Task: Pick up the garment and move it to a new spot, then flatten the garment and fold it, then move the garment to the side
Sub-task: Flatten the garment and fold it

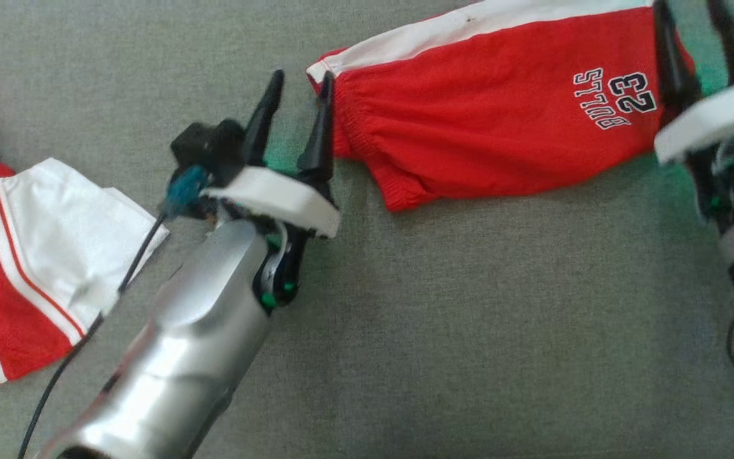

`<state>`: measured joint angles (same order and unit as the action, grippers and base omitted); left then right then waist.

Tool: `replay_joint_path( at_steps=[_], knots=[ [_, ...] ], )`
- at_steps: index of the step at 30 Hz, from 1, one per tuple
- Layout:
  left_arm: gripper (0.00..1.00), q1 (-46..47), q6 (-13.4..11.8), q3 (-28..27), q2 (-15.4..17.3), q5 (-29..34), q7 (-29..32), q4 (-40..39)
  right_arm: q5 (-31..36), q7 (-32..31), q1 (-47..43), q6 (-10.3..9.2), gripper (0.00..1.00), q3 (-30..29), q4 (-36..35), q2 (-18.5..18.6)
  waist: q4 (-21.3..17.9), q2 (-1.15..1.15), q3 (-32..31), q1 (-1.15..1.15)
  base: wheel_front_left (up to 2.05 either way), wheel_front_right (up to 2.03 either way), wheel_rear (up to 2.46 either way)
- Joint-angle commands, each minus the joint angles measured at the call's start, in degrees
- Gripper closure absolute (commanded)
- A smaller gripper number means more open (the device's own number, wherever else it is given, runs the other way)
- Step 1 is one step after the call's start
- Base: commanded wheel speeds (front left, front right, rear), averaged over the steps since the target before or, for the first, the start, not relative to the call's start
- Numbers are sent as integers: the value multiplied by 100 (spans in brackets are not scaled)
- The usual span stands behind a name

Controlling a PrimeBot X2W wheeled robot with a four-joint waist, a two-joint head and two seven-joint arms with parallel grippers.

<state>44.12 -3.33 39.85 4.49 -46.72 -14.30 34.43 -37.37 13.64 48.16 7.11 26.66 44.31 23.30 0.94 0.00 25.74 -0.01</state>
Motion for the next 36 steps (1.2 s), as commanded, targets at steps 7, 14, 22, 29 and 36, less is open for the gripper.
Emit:
replay_joint_path(
  at_steps=[7,14,22,29,36],
  knots=[
    [0,-1439,-934,-1055,145,1812,-68,-1958,-318,-59,-184,37,0,-475,418,118,217,0,-67,1,0,0,0],
    [0,-2610,-1014,-1418,-110,2709,-69,-3008,-398,-400,127,37,0,-816,1376,45,648,0,-81,1,0,0,0],
    [0,-2910,-1033,-1414,-157,2832,-69,-3242,-618,-770,92,37,98,-831,1857,-89,866,0,-116,1,0,0,0],
    [0,-2987,-1106,-1530,-160,2927,-70,-3220,-729,-474,17,37,100,-754,1790,-29,630,0,-331,1,0,0,0],
    [0,-3146,-977,-1739,-160,3126,-70,-3090,-549,-148,-89,37,100,-661,1872,517,278,0,-616,1,0,0,0]
  ],
)
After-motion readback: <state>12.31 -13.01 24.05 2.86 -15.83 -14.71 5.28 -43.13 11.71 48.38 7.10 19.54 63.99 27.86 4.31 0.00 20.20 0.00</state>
